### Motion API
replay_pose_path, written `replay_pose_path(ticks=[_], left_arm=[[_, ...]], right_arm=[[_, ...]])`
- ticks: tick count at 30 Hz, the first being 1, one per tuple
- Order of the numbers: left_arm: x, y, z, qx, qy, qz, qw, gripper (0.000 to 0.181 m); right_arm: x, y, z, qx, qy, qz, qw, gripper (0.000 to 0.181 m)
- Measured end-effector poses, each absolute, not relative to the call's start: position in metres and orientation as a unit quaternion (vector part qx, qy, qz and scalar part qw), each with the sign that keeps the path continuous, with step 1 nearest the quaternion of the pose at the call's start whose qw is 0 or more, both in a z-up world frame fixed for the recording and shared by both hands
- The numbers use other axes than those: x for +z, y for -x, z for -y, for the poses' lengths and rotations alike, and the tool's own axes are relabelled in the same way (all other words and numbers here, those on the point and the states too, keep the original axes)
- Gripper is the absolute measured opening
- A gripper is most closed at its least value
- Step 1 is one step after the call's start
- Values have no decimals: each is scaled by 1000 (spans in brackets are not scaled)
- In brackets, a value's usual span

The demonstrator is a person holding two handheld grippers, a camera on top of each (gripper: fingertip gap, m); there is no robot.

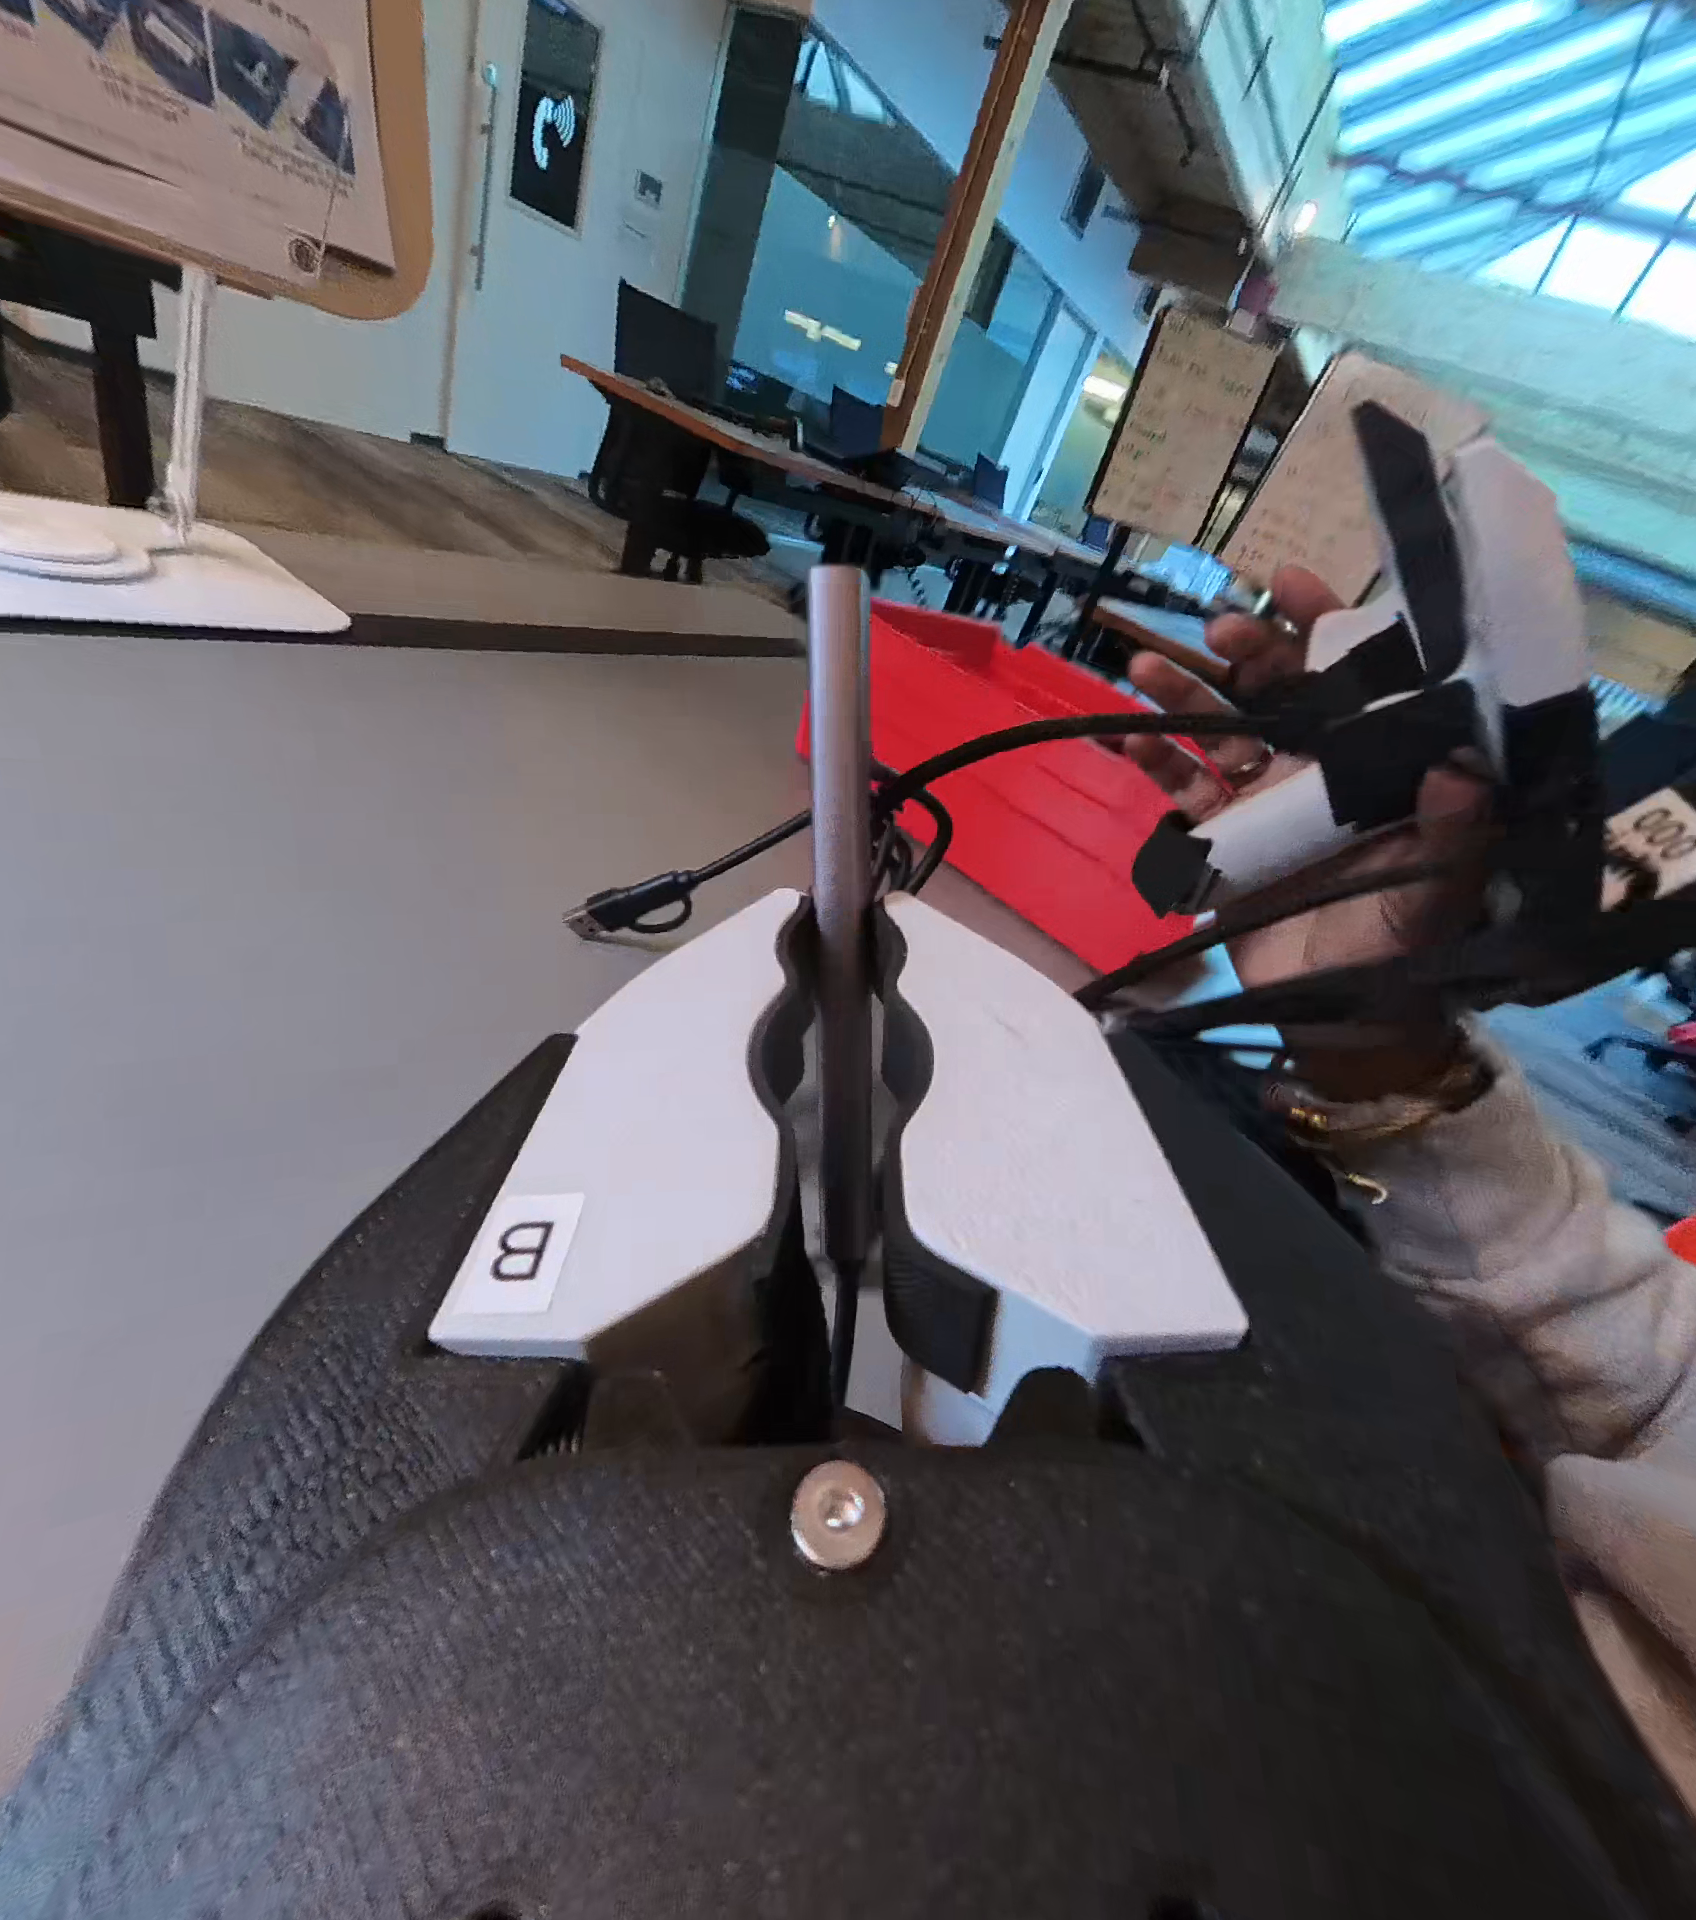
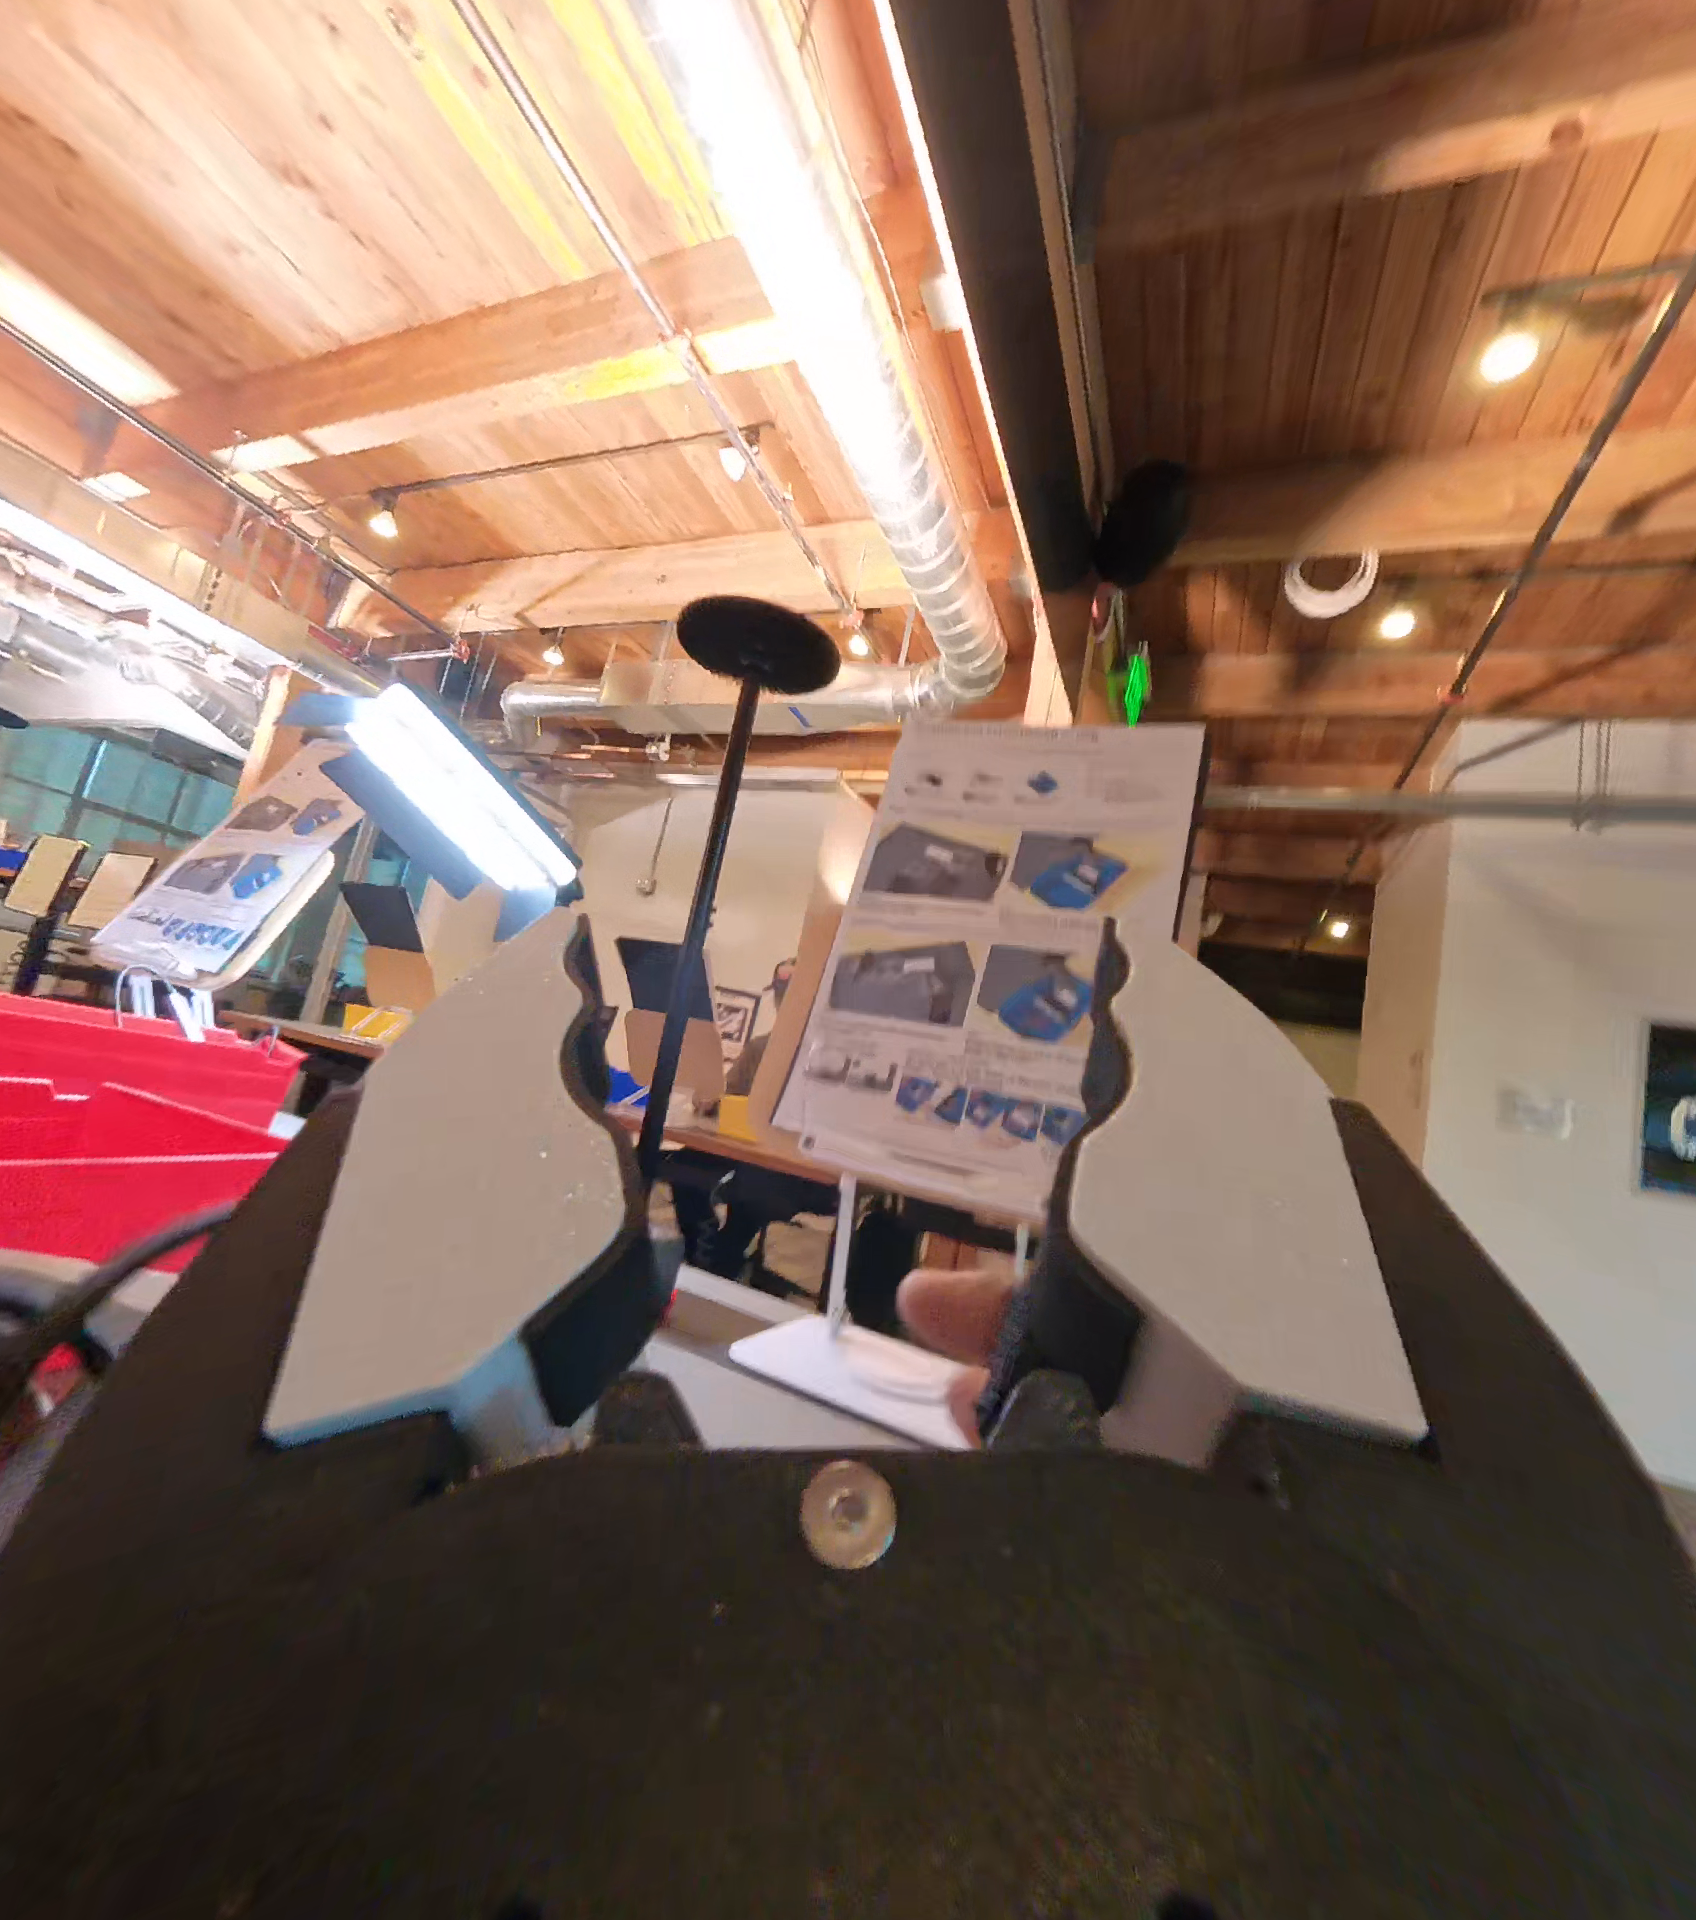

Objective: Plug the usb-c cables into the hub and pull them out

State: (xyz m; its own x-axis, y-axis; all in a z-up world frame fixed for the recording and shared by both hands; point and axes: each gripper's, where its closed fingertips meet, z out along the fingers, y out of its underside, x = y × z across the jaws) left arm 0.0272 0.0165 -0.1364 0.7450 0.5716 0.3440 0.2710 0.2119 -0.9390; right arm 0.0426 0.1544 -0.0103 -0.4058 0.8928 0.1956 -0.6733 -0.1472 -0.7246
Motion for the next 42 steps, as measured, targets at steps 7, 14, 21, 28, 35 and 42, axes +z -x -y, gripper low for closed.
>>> replay_pose_path(ticks=[7, 14, 21, 28, 35, 42], left_arm=[[-124, -31, 1, 47, 536, 340, 771, 9], [-109, -57, -7, 19, 533, 254, 807, 9], [-110, -59, -9, 3, 535, 248, 807, 9], [-109, -70, -18, -32, 543, 227, 808, 9], [-109, -74, -24, -76, 540, 226, 807, 9], [-114, -71, -27, -74, 550, 244, 795, 8]], right_arm=[[40, -153, -103, 806, -9, 429, 408, 14], [-90, -55, -50, 722, 191, 665, 13, 12], [-119, -59, -17, 721, 183, 661, -97, 20], [-119, -70, -5, 733, 166, 656, -66, 10], [-118, -75, -10, 730, 154, 659, -97, 7], [-123, -71, -15, 714, 156, 672, -116, 7]])
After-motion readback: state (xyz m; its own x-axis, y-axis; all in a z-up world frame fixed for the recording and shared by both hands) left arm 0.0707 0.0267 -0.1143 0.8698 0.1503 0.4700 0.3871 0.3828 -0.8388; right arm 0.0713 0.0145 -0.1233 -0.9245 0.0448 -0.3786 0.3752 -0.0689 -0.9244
